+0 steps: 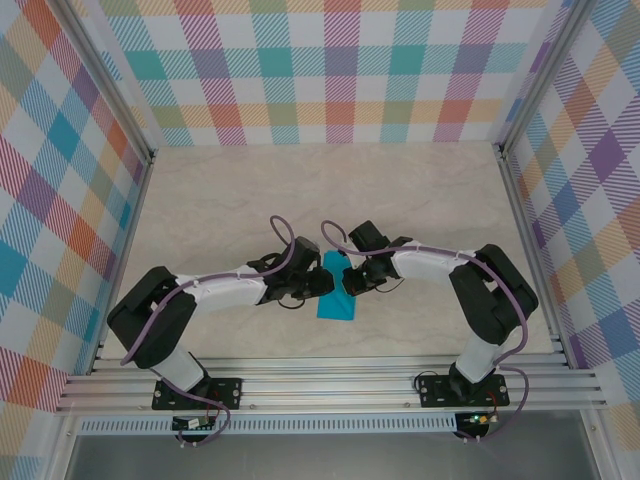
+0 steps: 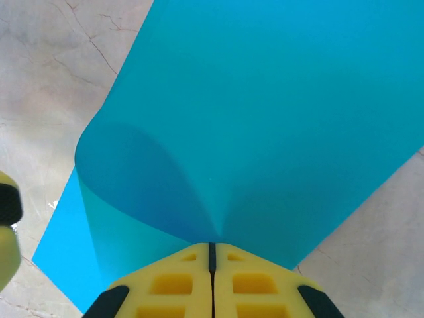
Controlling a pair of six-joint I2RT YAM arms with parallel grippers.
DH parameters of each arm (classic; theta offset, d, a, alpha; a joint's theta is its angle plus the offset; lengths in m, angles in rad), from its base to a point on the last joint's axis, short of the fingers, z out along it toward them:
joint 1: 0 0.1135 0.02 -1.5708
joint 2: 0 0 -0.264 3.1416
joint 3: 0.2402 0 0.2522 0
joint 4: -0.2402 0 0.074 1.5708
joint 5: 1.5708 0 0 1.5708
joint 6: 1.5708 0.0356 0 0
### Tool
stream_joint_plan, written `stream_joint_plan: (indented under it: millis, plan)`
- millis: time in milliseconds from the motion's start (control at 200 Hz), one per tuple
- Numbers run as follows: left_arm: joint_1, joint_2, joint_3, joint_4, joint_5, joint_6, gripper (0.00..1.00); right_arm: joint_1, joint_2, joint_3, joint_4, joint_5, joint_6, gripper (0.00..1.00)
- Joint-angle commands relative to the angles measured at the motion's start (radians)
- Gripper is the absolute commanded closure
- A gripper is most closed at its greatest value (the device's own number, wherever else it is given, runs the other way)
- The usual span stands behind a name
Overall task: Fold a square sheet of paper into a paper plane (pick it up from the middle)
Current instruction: Fold the triangle a second time at the center of the table.
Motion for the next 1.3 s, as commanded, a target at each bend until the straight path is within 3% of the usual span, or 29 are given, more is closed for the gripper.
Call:
stream_joint_plan:
  millis: [0, 795, 1295]
  plan:
    - [-0.016, 0.024, 0.022, 0.043, 0.003, -0.025, 0.75, -0.012, 0.007, 0.017, 0.004, 0.004, -0.016, 0.94]
    - [-0.015, 0.106, -0.001, 0.177, 0.025, -0.109, 0.77, -0.029, -0.017, -0.009, 0.034, -0.03, 0.013, 0.91]
    - [-0.016, 0.104, 0.002, 0.138, -0.012, -0.111, 0.78, -0.093, -0.108, -0.094, 0.11, -0.251, 0.083, 0.73]
